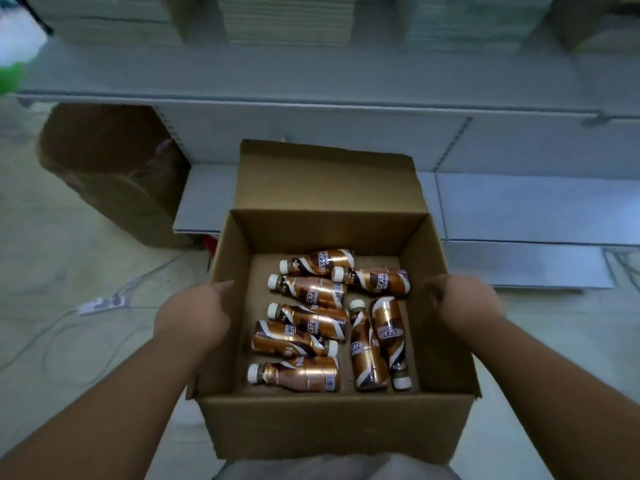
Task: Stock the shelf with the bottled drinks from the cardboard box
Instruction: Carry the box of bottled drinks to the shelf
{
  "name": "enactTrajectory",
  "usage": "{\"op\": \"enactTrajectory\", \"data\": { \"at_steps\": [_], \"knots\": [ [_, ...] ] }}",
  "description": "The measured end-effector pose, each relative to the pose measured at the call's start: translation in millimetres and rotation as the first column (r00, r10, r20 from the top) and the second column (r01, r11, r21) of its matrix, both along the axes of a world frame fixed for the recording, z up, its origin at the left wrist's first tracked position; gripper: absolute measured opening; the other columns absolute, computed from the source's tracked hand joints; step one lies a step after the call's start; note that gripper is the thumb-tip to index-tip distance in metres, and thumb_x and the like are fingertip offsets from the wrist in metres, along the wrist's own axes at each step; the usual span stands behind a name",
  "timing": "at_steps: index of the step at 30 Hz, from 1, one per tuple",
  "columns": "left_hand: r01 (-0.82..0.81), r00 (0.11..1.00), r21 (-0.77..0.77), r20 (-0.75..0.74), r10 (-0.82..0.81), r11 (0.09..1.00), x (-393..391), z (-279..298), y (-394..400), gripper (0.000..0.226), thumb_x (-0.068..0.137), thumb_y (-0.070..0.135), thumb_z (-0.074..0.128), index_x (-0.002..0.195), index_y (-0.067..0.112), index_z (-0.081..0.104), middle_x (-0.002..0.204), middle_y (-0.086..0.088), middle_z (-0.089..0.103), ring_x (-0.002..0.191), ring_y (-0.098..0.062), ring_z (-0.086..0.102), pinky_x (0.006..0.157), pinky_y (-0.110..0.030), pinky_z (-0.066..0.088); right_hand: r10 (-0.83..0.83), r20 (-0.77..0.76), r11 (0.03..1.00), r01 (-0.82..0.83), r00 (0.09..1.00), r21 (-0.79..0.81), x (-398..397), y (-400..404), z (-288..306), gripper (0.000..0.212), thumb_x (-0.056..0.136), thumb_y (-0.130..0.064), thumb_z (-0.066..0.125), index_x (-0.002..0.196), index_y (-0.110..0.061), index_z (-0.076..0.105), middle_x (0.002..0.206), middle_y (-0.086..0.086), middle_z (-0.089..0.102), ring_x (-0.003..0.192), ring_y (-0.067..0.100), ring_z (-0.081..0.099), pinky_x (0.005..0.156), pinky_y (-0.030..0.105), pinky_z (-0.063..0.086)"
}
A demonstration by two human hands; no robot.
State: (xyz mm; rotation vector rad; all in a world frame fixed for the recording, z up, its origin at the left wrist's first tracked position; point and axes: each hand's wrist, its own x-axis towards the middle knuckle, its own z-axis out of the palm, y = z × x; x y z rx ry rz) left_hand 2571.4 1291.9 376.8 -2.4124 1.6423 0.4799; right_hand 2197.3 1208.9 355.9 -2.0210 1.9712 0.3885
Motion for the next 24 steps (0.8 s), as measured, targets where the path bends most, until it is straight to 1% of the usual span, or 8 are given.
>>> {"op": "enactTrajectory", "data": {
  "at_steps": [2,5,8,12,16,18,20,24],
  "knots": [
    [0.089,0.996,0.006,0.010,-0.089,0.996,-12,-5,-19,0.062,0.087,0.017,0.057,0.141,0.042,0.039,0.122,-0.001,0.063,0.096,-0.018,0.063,0.061,-0.026,0.047,-0.089,0.015,0.996,0.089,0.996,0.008,-22,20,-4,0.034,0.091,-0.027,0.050,0.121,-0.039,0.058,0.105,0.001,0.069,0.089,0.022,0.064,0.071,0.034,0.054],
    [0.213,0.977,0.013,0.002,-0.213,0.977,-40,-15,-47,0.061,0.086,0.019,0.056,0.140,0.043,0.040,0.117,-0.001,0.064,0.092,-0.018,0.063,0.064,-0.031,0.052,-0.195,0.024,0.981,0.196,0.980,-0.007,-59,47,-12,0.031,0.090,-0.029,0.048,0.118,-0.038,0.060,0.102,0.000,0.069,0.087,0.022,0.064,0.067,0.033,0.052],
    [0.363,0.932,0.005,0.006,-0.363,0.932,-77,-27,-71,0.060,0.084,0.019,0.056,0.138,0.041,0.043,0.114,-0.001,0.065,0.084,-0.017,0.064,0.059,-0.031,0.052,-0.311,0.026,0.949,0.312,0.950,-0.038,-95,74,-24,0.032,0.090,-0.028,0.049,0.118,-0.036,0.061,0.101,0.000,0.068,0.086,0.022,0.064,0.063,0.031,0.050],
    [0.530,0.848,0.003,-0.023,-0.530,0.848,-127,-45,-116,0.056,0.083,0.018,0.056,0.135,0.036,0.049,0.122,-0.005,0.063,0.101,-0.025,0.063,0.080,-0.040,0.055,-0.472,0.014,0.880,0.472,0.882,-0.048,-124,95,-40,0.031,0.090,-0.026,0.050,0.118,-0.031,0.061,0.105,0.004,0.068,0.091,0.025,0.064,0.070,0.036,0.054],
    [0.639,0.769,0.042,-0.041,-0.637,0.768,-170,-87,-160,0.052,0.084,0.016,0.060,0.131,0.037,0.053,0.125,-0.006,0.060,0.106,-0.027,0.060,0.084,-0.041,0.054,-0.625,0.009,0.780,0.625,0.780,-0.024,-138,102,-71,0.032,0.090,-0.022,0.051,0.121,-0.026,0.060,0.107,0.006,0.067,0.092,0.027,0.064,0.070,0.034,0.052],
    [0.703,0.712,0.053,-0.054,-0.700,0.710,-187,-114,-179,0.049,0.084,0.016,0.060,0.127,0.037,0.056,0.123,-0.006,0.061,0.102,-0.027,0.061,0.080,-0.040,0.054,-0.687,0.013,0.726,0.687,0.727,-0.030,-138,106,-91,0.028,0.090,-0.022,0.052,0.115,-0.023,0.063,0.100,0.006,0.068,0.080,0.025,0.061,0.063,0.031,0.047],
    [0.765,0.643,0.067,-0.047,-0.764,0.640,-203,-143,-195,0.044,0.084,0.016,0.060,0.124,0.036,0.059,0.118,-0.006,0.062,0.097,-0.025,0.063,0.076,-0.037,0.055,-0.769,0.011,0.639,0.769,0.639,-0.023,-135,112,-116,0.025,0.090,-0.024,0.051,0.111,-0.023,0.065,0.093,0.006,0.068,0.072,0.022,0.057,0.060,0.029,0.042],
    [0.851,0.517,0.137,-0.043,-0.855,0.507,-226,-207,-213,0.038,0.086,0.017,0.058,0.121,0.032,0.060,0.108,-0.005,0.063,0.083,-0.020,0.061,0.061,-0.031,0.048,-0.866,0.016,0.499,0.866,0.500,-0.034,-120,132,-179,0.033,0.089,-0.023,0.054,0.120,-0.028,0.061,0.101,0.008,0.069,0.081,0.028,0.064,0.061,0.031,0.047]
  ]
}}
